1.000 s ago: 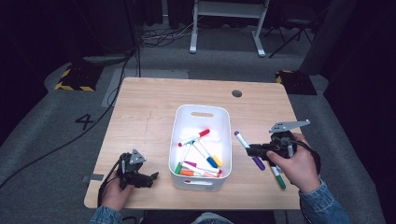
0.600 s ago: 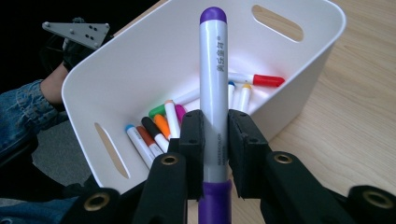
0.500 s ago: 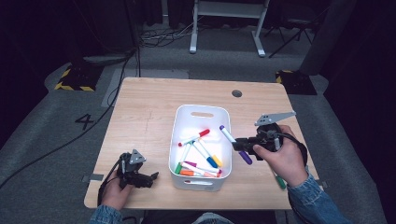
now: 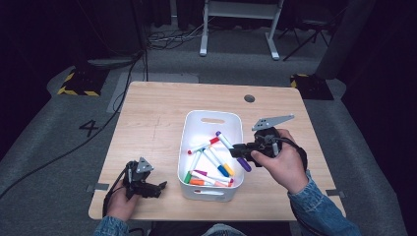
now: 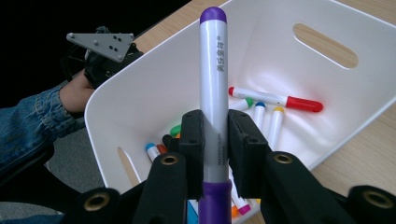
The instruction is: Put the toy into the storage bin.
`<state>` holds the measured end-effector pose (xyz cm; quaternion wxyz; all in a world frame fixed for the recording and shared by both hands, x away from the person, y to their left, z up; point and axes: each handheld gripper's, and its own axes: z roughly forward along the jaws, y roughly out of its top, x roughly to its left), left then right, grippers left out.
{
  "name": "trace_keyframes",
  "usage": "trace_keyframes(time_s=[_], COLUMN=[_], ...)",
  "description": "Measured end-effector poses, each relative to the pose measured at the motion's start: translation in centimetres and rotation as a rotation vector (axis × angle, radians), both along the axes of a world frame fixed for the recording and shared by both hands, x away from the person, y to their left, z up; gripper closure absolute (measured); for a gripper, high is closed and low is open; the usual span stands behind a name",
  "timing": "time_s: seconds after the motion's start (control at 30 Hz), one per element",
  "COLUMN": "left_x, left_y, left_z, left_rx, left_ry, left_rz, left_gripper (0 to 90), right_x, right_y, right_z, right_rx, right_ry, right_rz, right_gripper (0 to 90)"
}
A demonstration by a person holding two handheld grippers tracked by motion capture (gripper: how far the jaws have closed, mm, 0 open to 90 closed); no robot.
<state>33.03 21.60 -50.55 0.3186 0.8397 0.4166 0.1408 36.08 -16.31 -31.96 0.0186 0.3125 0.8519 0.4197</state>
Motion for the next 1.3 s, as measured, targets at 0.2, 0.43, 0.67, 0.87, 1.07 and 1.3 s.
trace_keyframes(time_s=[0.2, 0.43, 0.67, 0.87, 1.07, 1.3], left_x=[0.0, 0.0, 0.0, 0.0, 0.0, 0.0], left_y=[0.0, 0.0, 0.0, 0.0, 0.0, 0.0], left_z=[0.0, 0.0, 0.0, 0.0, 0.0, 0.0], left_rx=[0.000, -0.001, -0.002, -0.001, -0.001, 0.000], left_ry=[0.000, -0.001, -0.001, -0.001, 0.000, 0.000], left_rz=[0.000, 0.000, 0.000, 0.000, 0.000, 0.000], left_gripper=[0.0, 0.0, 0.0, 0.0, 0.0, 0.0], right_x=[-0.6, -0.9, -1.1, -1.2, -1.1, -1.1], right_y=[1.2, 2.3, 2.6, 3.1, 3.7, 4.3], right_z=[-0.5, -1.3, -2.3, -3.1, -4.0, -4.7], right_rx=[-0.012, -0.034, -0.088, -0.132, -0.176, -0.220], right_ry=[0.002, 0.017, 0.025, 0.037, 0.050, 0.051], right_rz=[0.029, 0.057, 0.086, 0.095, 0.111, 0.127], right_gripper=[77.2, 77.2, 77.2, 77.3, 77.3, 77.2])
